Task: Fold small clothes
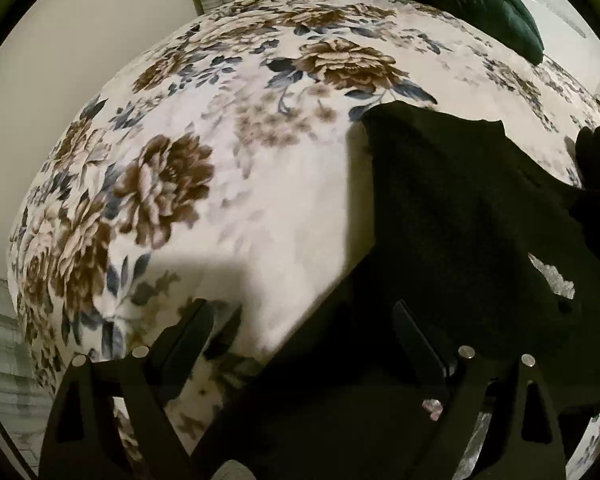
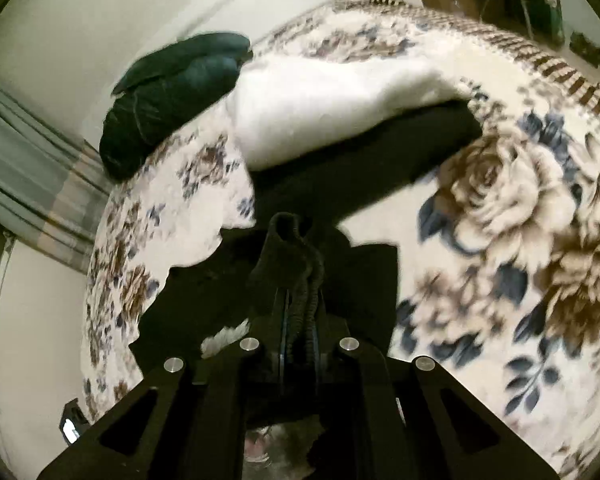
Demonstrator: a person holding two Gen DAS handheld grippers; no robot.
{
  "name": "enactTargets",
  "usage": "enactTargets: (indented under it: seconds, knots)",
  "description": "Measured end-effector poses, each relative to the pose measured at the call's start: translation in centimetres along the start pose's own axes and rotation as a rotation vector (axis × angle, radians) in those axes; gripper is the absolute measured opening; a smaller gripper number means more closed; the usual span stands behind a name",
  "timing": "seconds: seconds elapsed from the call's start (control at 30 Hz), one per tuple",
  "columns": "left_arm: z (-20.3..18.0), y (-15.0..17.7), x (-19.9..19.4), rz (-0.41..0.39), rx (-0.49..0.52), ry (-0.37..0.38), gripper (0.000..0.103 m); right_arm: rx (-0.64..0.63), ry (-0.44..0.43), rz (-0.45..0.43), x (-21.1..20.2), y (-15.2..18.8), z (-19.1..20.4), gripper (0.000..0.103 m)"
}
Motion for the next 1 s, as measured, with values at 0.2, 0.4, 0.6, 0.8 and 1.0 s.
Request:
enactTargets:
  seconds: [0.2, 0.4, 0.6, 0.8, 1.0]
  knots:
    - [-1.1, 0.4, 2.3, 0.083, 0.091, -0.037, 0.092, 0.144, 0.095, 0.303, 6.2, 3.1, -9.0, 0.034]
    - [-1.0, -0.8, -0.6, 0.026, 0.037, 0.032, 0.092, 0.314, -0.071, 0.197, 3.5, 2.1, -9.3, 0.057]
    - [-5.3, -2.0, 2.7, 0.059, 0.139, -0.005, 0.092, 0.377, -0.117, 0.281, 7.8, 3.5, -8.4, 0.013]
    - [-3.7, -1.6, 6.3, 0.134, 0.153, 0.061, 0.103, 0.174, 0.010, 0.337, 8.3, 4.1, -7.8, 0.015]
    - [-1.9, -2.1, 1.1, 0.075, 0.150, 0.103, 0.103, 0.015, 0.094, 0.339, 6.0, 2.8, -6.0, 0.058]
Point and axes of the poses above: each gripper's, at about its wrist camera, not at the fingertips, and x roughly the way its jaws point, z to its left, y to its underside, the point moved 8 cm from there along x, roughly the way its jaws point, and after that the axes turned 5 degrees about z, right-handed, at the moved point
